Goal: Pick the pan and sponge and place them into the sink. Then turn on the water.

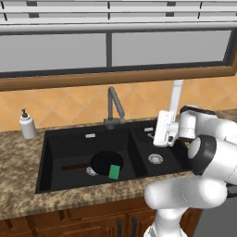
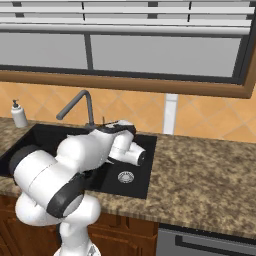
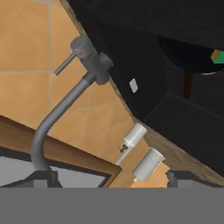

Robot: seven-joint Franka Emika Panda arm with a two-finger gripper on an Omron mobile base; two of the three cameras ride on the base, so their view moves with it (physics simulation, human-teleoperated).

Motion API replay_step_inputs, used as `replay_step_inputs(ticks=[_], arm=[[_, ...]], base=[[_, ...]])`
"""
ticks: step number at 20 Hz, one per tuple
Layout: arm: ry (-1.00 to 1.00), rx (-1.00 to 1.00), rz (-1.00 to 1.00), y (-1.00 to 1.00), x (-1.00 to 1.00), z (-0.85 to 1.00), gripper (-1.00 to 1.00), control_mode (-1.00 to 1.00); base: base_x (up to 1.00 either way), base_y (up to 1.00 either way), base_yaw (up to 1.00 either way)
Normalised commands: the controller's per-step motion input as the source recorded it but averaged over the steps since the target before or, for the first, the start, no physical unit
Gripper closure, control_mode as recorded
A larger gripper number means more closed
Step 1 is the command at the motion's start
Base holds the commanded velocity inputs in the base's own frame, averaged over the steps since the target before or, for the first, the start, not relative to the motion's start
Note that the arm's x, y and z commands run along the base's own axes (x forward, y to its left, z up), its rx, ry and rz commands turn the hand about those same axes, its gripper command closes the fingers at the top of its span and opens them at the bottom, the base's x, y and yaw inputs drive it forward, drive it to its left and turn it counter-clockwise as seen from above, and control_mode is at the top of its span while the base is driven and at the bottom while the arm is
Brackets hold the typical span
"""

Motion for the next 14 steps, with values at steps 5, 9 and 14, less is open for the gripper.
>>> replay_step_inputs(ticks=[5, 9, 14], arm=[[0.00, 0.10, 0.00, 0.00, 0.41, -0.15, -1.00, -1.00], [0.00, 0.09, 0.00, 0.01, 0.43, 0.00, -1.00, -1.00], [0.03, 0.01, 0.00, 0.17, 0.54, 0.00, -1.00, -1.00]], base=[[0.00, 0.00, 0.00], [0.00, 0.00, 0.00], [0.00, 0.00, 0.00]])
